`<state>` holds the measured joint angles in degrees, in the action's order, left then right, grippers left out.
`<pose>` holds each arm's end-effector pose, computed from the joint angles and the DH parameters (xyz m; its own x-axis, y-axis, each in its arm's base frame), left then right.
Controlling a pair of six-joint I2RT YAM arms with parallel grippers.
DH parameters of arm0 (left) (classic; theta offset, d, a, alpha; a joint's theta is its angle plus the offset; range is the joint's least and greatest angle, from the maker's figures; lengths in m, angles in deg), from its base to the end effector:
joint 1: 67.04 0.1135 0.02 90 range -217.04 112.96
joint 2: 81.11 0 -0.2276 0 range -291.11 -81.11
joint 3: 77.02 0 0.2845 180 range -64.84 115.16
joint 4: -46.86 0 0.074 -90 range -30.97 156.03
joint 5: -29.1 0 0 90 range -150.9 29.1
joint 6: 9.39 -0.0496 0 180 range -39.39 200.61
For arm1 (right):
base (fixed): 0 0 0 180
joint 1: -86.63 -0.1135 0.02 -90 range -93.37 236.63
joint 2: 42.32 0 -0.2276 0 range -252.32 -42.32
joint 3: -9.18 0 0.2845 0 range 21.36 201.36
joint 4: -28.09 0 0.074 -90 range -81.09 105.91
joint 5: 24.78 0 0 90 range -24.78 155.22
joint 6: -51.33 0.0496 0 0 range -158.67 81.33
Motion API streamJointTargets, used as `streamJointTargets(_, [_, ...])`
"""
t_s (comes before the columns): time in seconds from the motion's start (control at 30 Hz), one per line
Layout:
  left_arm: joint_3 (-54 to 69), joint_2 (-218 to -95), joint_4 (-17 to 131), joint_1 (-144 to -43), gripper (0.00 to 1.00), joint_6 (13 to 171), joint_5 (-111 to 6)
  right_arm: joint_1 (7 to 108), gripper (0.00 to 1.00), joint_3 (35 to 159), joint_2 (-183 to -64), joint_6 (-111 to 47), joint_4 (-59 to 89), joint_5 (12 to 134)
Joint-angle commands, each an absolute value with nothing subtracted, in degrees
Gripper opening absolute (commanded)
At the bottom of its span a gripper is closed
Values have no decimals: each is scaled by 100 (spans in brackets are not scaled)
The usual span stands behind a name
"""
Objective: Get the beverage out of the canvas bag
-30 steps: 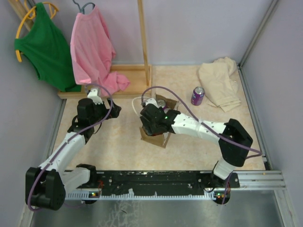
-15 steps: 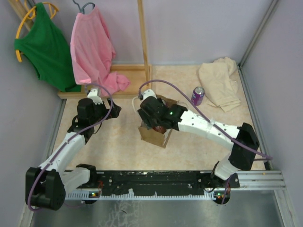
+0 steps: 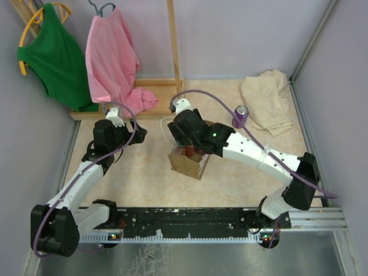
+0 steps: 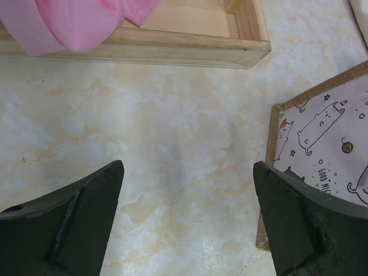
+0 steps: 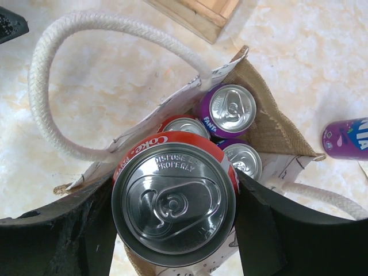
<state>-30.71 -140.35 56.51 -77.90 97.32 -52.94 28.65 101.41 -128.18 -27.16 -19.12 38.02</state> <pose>0.2880 -0.0622 0.1981 -0.4509 -0.2034 -0.8691 0.1906 0.9293 -0.3164 0.2184 0.3065 0.2948 -0.4536 -0.3907 -0.8010 -0.4901 0.8600 -0.1419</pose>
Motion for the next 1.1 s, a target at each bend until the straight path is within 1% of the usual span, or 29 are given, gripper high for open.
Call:
streamJointTargets(0.0, [-3048,-13967,5620,-7814,100,9753,-5293,3055,0,10606,-12243,-2931,-1178,3473])
streamJointTargets(0.13, [-3055,-13973,5609,-7816,100,9762,-5284,3449,0,10910,-12094,-3069,-1135,3643])
streamJointTargets(0.27, [-3076,-13982,5581,-7812,100,9762,-5269,3837,0,11282,-12051,-3327,-1055,3533])
streamJointTargets(0.43, [-3065,-13992,5562,-7812,100,9766,-5258,4623,0,11640,-12248,-3560,-769,3637])
streamJointTargets(0.6, [-3061,-13991,5553,-7812,100,9766,-5264,5564,0,12031,-12887,-3494,-604,4068])
streamJointTargets(0.73, [-3070,-13988,5582,-7812,100,9750,-5293,6099,0,12157,-13520,-3378,-435,4374])
streamJointTargets(0.93, [-3092,-13910,5616,-7814,100,9752,-5322,6387,0,12097,-14466,-3464,-91,4585])
streamJointTargets(1.07, [-3074,-13886,5646,-7812,100,9739,-5360,6421,0,12060,-14813,-3484,-25,4720])
